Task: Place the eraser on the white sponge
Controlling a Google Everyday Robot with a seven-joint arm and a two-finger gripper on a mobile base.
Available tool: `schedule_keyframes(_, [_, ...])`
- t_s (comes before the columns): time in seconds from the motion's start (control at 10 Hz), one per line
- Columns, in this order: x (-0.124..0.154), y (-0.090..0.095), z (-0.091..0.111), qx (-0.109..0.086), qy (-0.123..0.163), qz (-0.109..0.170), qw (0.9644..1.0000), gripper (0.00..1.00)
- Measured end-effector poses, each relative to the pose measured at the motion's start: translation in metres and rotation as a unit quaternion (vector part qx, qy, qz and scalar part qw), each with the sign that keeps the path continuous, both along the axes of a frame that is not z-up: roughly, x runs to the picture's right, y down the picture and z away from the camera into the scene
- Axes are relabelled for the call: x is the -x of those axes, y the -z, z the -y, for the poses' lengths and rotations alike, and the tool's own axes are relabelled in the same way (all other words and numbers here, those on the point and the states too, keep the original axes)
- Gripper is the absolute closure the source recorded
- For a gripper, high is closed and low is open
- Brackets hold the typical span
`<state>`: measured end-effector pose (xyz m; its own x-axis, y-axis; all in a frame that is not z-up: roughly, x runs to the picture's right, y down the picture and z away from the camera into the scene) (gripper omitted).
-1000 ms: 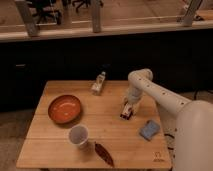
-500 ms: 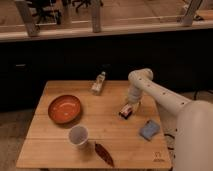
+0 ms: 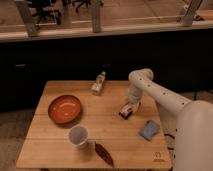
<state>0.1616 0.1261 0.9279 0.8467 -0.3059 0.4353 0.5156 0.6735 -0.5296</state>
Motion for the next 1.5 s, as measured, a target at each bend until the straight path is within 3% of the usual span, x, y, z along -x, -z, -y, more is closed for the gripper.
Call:
schedule_keyframes(0.2, [0.0, 0.003, -0.002, -0.001, -0.002, 0.0, 1.0, 1.0])
schedule_keyframes(0.7, [-0.007, 0.061, -0.014, -0.033, -0.035, 0.016, 0.9987, 1.0])
schedule_keyframes(1.1, [-0.012, 0.079, -0.016, -0.045, -0.042, 0.01, 0.998, 1.0])
schedule_keyframes(1.5, [-0.035, 0.098, -0.022, -0.053, -0.06, -0.009, 0.9967, 1.0])
